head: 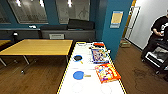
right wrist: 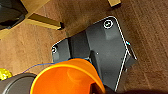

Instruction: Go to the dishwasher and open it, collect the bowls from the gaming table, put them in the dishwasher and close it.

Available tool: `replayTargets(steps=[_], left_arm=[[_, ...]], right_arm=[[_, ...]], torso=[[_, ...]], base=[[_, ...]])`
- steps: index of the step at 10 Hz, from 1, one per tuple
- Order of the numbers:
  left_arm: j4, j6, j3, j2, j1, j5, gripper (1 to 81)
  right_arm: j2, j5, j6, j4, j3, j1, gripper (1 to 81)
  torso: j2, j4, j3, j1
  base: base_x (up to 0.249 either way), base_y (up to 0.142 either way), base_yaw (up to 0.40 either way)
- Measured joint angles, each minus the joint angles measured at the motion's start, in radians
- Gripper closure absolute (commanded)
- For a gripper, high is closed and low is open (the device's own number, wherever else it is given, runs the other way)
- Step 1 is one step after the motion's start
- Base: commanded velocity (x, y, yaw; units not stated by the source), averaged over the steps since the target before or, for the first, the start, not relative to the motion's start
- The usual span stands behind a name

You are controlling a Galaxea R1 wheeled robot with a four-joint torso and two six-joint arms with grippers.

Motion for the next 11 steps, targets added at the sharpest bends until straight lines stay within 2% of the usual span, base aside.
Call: replayTargets(steps=[6, 9, 11], left_arm=[[0.01, 0.0, -0.333, 0.218, 0.071, -0.013, 81.1], [0.013, 0.0, -0.484, 0.318, 0.086, -0.014, 81.1], [0.014, 0.0, -0.525, 0.363, 0.1, -0.021, 81.1]], right_arm=[[0.16, -0.005, 0.0, -0.015, -0.227, -0.026, 81.1], [0.215, -0.013, 0.0, -0.028, -0.283, -0.044, 81.1], [0.221, -0.015, 0.0, -0.031, -0.296, -0.047, 81.1]], torso=[[-0.001, 0.0, 0.0, -0.001], [-0.001, 0.0, 0.029, -0.001], [-0.002, 0.0, 0.037, -0.002]], base=[[0.0, 0.0, 0.0], [0.0, 0.0, 0.0], [0.0, 0.0, 0.0]])
